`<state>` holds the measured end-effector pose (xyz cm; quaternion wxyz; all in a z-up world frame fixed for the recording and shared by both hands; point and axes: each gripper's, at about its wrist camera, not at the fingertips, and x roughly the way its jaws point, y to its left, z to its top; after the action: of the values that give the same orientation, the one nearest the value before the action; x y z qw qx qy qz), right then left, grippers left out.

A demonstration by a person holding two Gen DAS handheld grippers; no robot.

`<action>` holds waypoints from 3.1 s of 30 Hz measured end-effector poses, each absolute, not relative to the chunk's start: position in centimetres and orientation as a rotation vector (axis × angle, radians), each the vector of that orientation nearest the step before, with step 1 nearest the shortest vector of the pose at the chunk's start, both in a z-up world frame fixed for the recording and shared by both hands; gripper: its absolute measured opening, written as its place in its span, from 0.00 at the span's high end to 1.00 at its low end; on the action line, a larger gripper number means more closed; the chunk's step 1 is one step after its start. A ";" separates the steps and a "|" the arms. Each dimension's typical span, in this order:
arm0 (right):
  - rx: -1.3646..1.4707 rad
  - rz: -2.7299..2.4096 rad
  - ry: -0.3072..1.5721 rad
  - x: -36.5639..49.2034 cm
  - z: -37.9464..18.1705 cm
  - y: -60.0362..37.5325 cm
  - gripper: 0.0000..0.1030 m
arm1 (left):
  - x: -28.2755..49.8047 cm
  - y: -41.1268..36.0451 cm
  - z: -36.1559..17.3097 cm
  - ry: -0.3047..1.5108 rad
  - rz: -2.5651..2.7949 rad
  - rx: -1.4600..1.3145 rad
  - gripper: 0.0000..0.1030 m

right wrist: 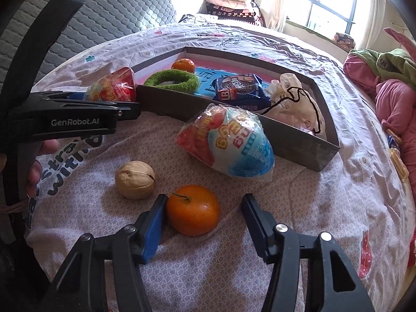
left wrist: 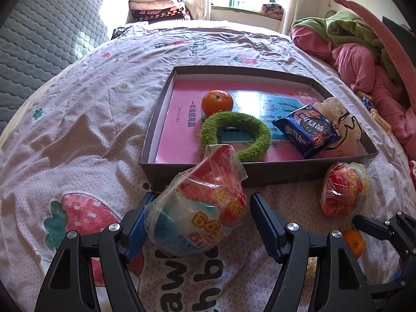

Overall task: Organize objects
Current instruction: 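Grasp the bagged blue candy egg with the left tool while the right tool grasps the tangerine, then lift the candy egg with the left tool while the right tool carries the tangerine over the box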

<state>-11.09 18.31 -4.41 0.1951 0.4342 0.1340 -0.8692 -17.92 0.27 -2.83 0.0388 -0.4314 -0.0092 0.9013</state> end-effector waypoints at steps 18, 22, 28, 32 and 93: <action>1.185 -2.396 0.362 -10.2 -3.8 18.2 0.63 | -17.7 0.5 -2.3 -0.078 2.741 -1.286 0.36; 1.166 -2.397 0.329 -10.1 -3.1 18.5 0.63 | -17.2 0.6 -1.6 -0.071 2.752 -1.253 0.36; 1.136 -2.402 0.310 -10.0 -2.3 18.3 0.63 | -16.6 0.9 -0.9 -0.069 2.756 -1.216 0.36; 1.120 -2.408 0.294 -10.1 -1.8 18.2 0.63 | -16.3 1.1 -0.4 -0.058 2.769 -1.194 0.36; 0.814 -2.782 0.026 -17.8 9.3 23.9 0.63 | -19.7 3.9 6.6 -0.170 2.962 -0.846 0.36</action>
<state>-17.84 23.86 9.28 0.1214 0.2787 0.0089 -0.9526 -19.73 3.88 6.61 0.0282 -0.2740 -0.0552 0.9597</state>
